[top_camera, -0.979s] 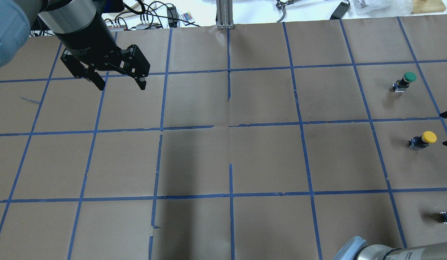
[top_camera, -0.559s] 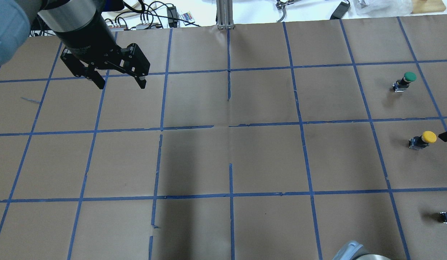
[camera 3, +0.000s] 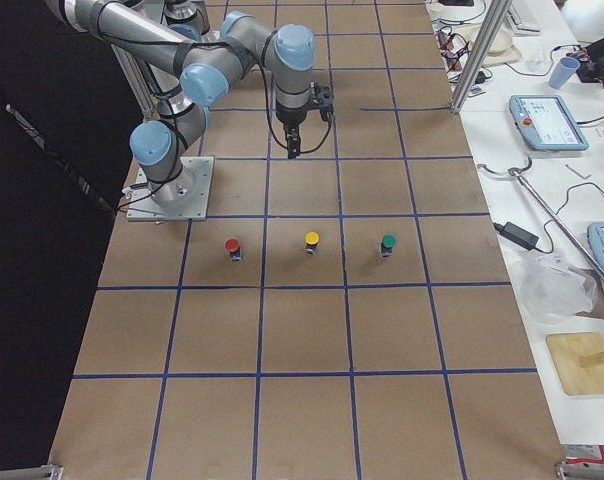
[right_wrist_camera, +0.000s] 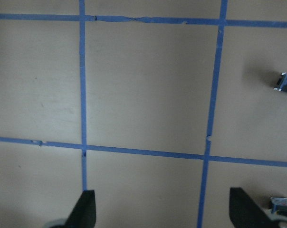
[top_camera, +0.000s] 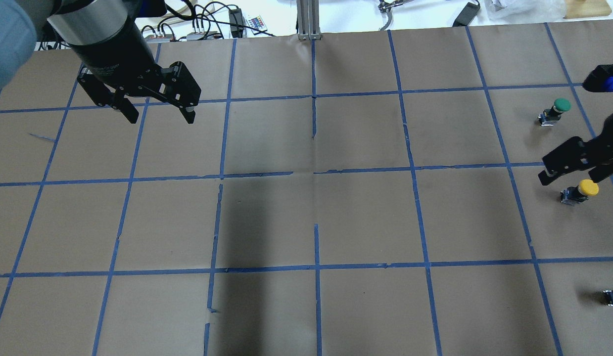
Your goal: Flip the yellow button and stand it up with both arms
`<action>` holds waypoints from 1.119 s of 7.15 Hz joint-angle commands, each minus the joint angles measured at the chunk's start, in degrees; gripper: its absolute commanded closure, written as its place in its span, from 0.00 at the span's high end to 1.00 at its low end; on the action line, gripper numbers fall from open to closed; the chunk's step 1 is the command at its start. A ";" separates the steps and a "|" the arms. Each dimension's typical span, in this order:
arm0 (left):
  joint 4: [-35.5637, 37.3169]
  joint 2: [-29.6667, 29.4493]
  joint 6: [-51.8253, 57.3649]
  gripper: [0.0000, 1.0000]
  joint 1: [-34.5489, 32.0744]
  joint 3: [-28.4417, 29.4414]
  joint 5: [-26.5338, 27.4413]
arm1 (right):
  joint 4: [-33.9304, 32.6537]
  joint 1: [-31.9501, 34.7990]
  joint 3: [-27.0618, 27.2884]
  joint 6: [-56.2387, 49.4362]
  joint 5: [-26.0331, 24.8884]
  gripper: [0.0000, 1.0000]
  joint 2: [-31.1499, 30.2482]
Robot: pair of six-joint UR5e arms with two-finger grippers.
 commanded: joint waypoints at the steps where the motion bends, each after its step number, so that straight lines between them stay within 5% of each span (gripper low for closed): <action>1: 0.05 -0.07 -0.01 1.00 0.26 0.34 0.09 | 3.73 12.48 -3.67 20.91 -0.35 1.00 -0.54; 4: 0.23 -0.25 -0.01 1.00 0.26 0.43 0.09 | 7.00 24.10 -5.97 36.23 -0.44 1.00 -2.82; 8: 0.23 -0.25 -0.01 1.00 0.26 0.34 0.00 | 6.22 24.59 -5.61 34.88 -0.18 1.00 -2.92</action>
